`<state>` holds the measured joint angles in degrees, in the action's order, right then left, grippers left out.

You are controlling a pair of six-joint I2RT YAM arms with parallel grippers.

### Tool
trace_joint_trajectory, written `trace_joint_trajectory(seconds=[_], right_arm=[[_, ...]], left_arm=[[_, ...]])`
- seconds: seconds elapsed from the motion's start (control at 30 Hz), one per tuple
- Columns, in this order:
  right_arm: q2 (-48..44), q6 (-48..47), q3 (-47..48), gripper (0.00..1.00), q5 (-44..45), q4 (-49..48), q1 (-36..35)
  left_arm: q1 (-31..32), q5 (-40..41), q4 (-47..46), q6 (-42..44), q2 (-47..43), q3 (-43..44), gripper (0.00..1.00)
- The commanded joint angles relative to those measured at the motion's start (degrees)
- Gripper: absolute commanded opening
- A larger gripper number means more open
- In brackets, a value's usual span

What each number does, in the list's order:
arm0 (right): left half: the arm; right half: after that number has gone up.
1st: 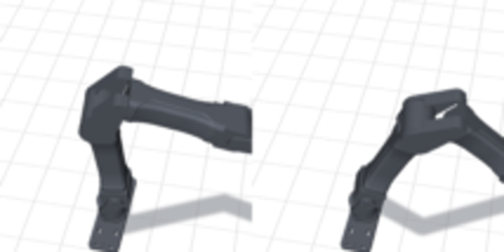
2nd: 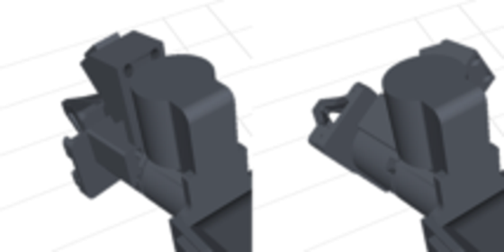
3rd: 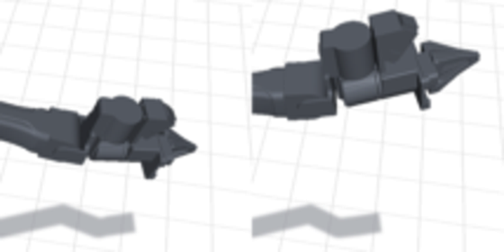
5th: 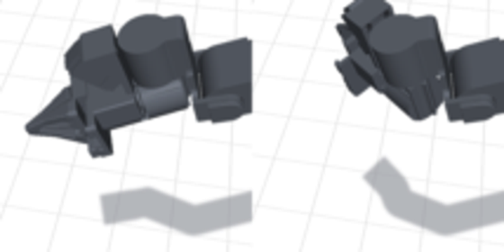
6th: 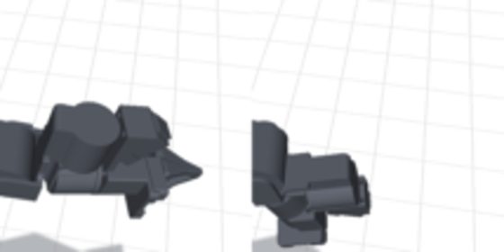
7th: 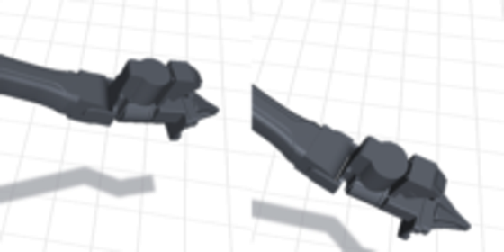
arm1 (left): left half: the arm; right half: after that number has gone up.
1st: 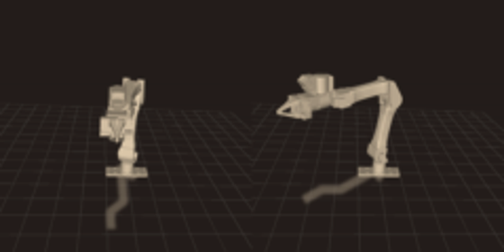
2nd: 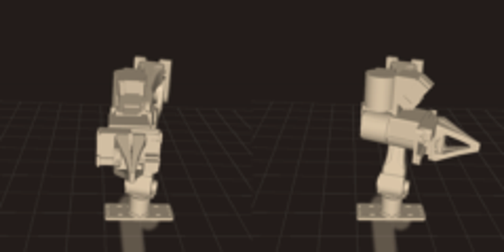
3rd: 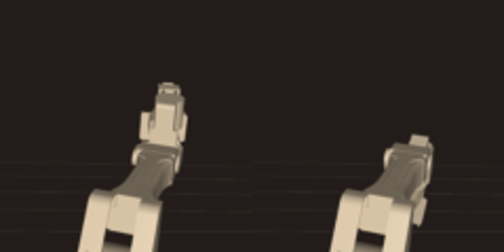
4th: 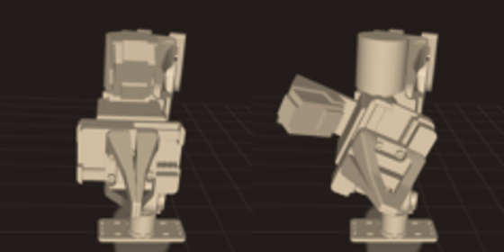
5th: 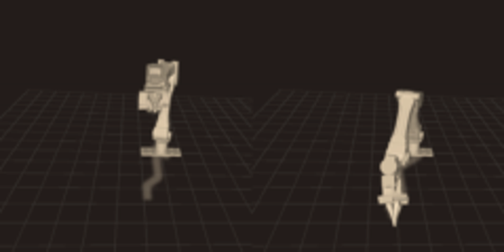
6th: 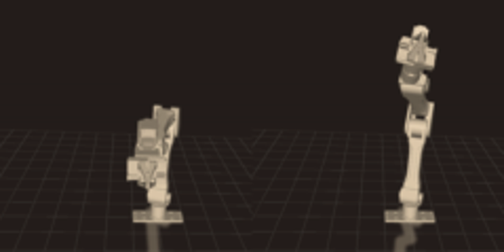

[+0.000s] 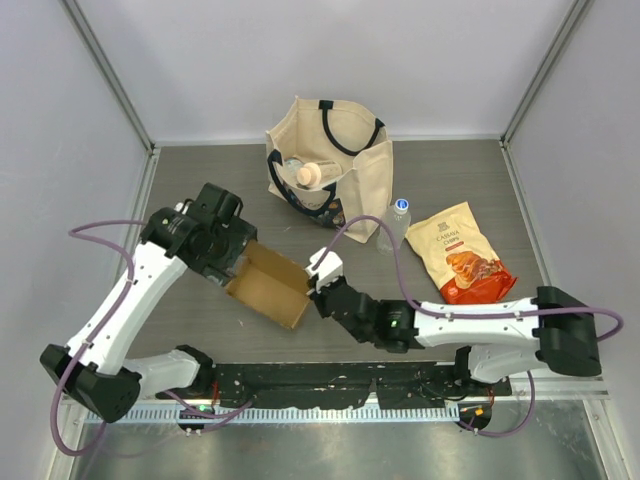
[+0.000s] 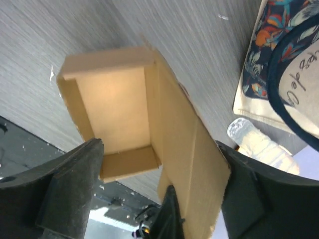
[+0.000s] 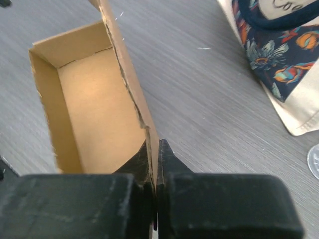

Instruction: Fold the paper box

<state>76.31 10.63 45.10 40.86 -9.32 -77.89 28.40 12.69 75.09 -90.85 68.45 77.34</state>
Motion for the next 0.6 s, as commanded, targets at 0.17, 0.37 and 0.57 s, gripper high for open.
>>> trace_joint_trajectory(seconds=[0.17, 0.37, 0.57], right_arm=[[-15.8, 1.9, -8.8, 0.01, -42.9, 6.9, 21.7], [-15.6, 0.1, -7.6, 0.01, -58.3, 11.1, 31.3], [-7.2, -6.7, -1.3, 0.01, -65.6, 16.8, 34.1]], left_arm=[[-2.1, 2.1, -37.1, 47.6, -26.2, -24.7, 1.0], [-2.0, -4.9, -51.8, 53.6, -37.4, -42.0, 1.0], [-2.2, -3.7, -55.7, 56.8, -35.1, -42.5, 1.0]])
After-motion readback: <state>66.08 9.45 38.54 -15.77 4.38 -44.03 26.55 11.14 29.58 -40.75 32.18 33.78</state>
